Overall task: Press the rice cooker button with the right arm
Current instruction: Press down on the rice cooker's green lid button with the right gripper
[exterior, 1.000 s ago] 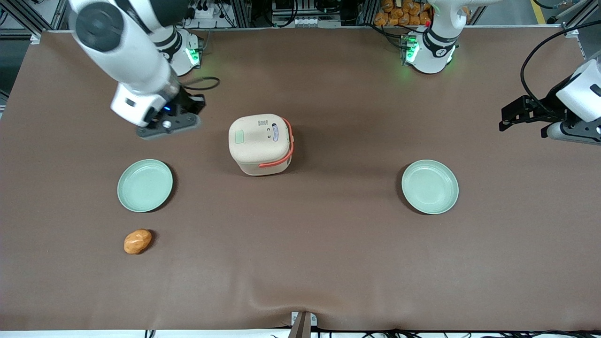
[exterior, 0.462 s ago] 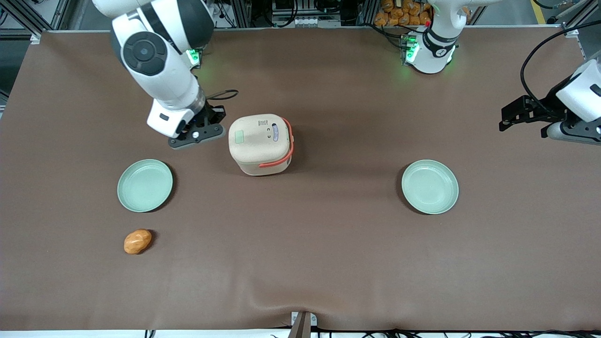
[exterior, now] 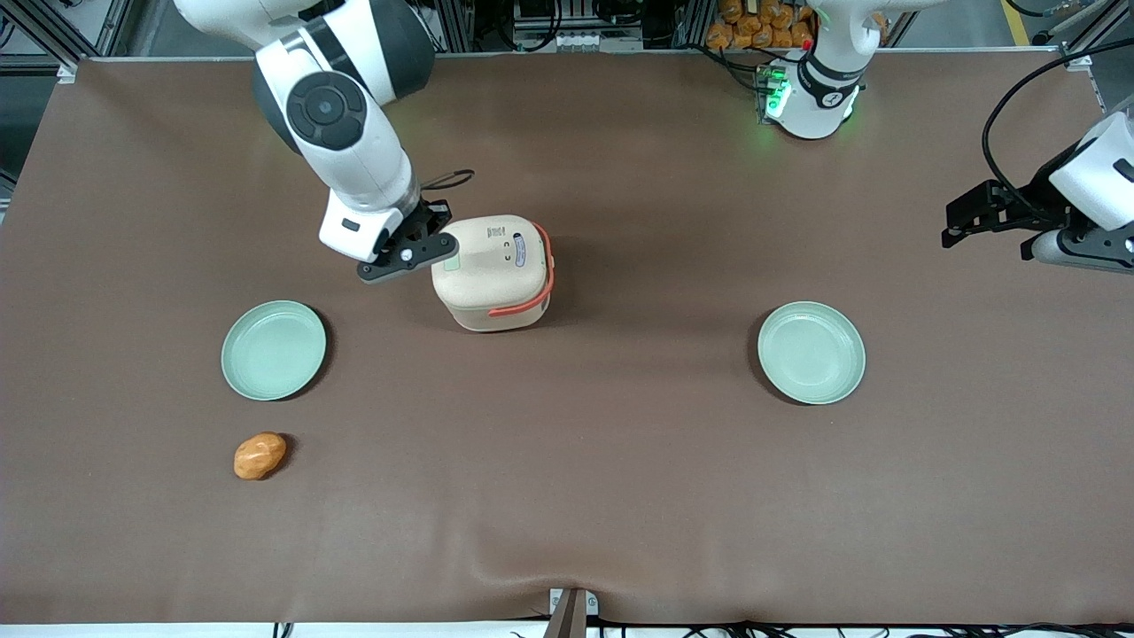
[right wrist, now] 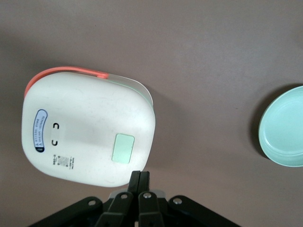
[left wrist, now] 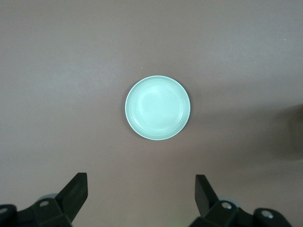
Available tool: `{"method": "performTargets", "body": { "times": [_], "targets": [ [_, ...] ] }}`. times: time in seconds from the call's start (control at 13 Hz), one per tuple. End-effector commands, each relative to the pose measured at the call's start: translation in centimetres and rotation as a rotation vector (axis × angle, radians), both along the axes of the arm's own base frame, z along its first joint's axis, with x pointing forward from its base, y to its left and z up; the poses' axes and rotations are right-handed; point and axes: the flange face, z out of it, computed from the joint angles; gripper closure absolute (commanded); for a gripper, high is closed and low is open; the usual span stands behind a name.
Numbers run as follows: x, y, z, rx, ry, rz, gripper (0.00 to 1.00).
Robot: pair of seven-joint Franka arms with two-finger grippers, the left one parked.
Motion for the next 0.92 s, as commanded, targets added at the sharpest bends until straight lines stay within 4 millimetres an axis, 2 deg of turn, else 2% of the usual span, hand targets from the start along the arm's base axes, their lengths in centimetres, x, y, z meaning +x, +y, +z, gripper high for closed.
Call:
{"method": "performTargets", "body": {
  "times": [0.0, 0.15, 0.46, 0.85],
  "targets": [
    [-0.2, 0.6, -3.2, -0.007, -0.011, 0.012, 1.0],
    [-1.4, 1.9, -5.4, 0.024, -0.047, 0.039, 1.0],
    [-2.8, 2.2, -7.2, 0.01, -0.022, 0.056, 1.0],
    [-2.6, 1.1, -7.5, 0.0, -0.012, 0.023, 1.0]
  ]
}}
